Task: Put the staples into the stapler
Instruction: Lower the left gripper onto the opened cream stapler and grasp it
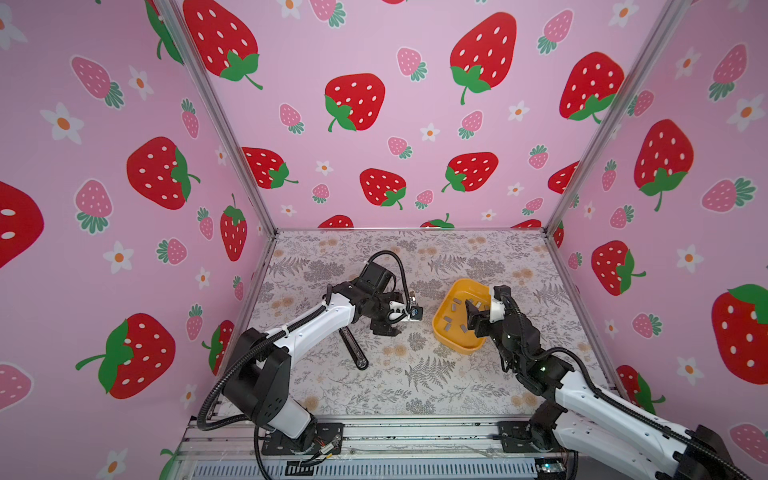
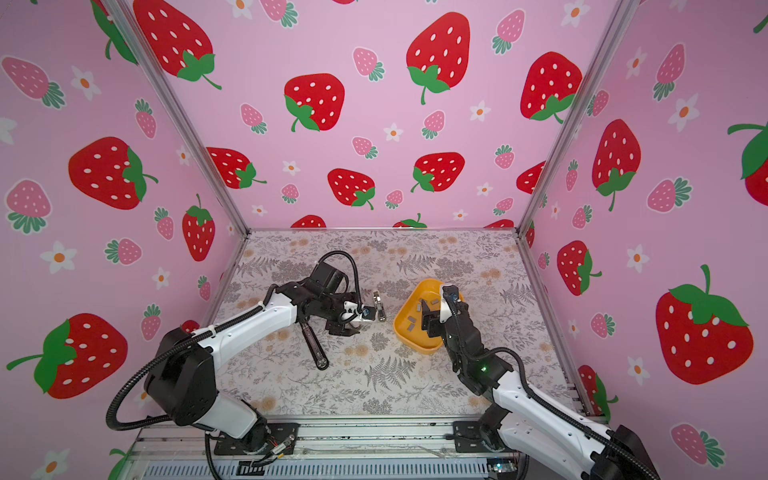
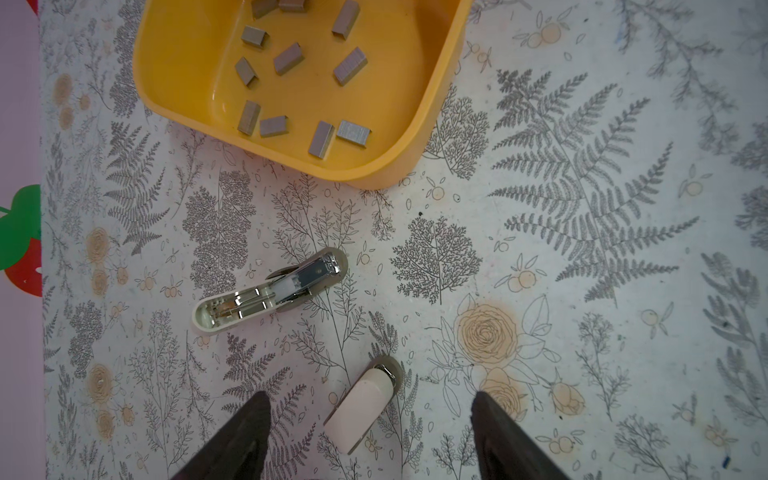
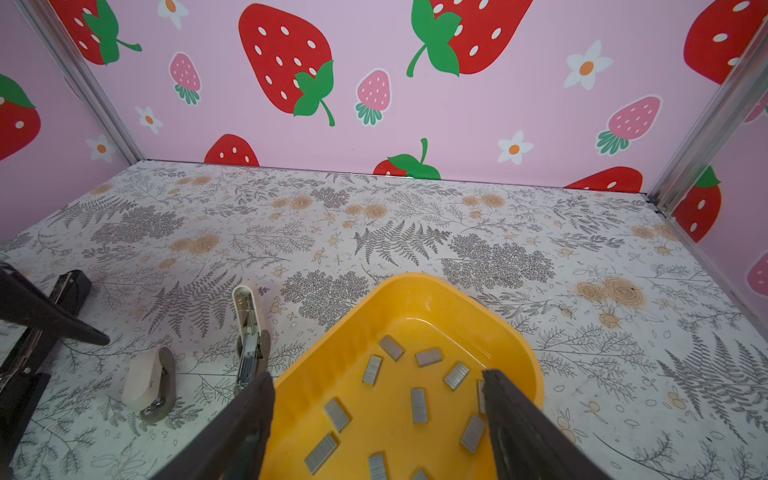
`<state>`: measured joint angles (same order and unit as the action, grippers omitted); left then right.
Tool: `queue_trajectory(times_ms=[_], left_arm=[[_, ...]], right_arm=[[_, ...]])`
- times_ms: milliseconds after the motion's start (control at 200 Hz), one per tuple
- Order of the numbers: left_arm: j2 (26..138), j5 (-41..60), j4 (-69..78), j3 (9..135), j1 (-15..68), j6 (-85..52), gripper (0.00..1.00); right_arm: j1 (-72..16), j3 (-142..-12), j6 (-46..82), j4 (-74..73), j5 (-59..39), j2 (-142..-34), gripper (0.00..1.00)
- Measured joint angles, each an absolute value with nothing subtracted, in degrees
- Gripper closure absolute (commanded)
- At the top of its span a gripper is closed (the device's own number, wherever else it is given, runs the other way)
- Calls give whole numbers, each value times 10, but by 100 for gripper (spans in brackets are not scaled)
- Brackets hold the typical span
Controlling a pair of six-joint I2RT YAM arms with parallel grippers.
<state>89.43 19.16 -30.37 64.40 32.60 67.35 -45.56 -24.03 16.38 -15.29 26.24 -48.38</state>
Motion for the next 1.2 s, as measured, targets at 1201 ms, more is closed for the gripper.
queue_trajectory(times_ms=[1201], left_arm=[[975,89,-354,670,373,720,24]], right_arm=[[-453,-240,164,-167,243,-517,19]])
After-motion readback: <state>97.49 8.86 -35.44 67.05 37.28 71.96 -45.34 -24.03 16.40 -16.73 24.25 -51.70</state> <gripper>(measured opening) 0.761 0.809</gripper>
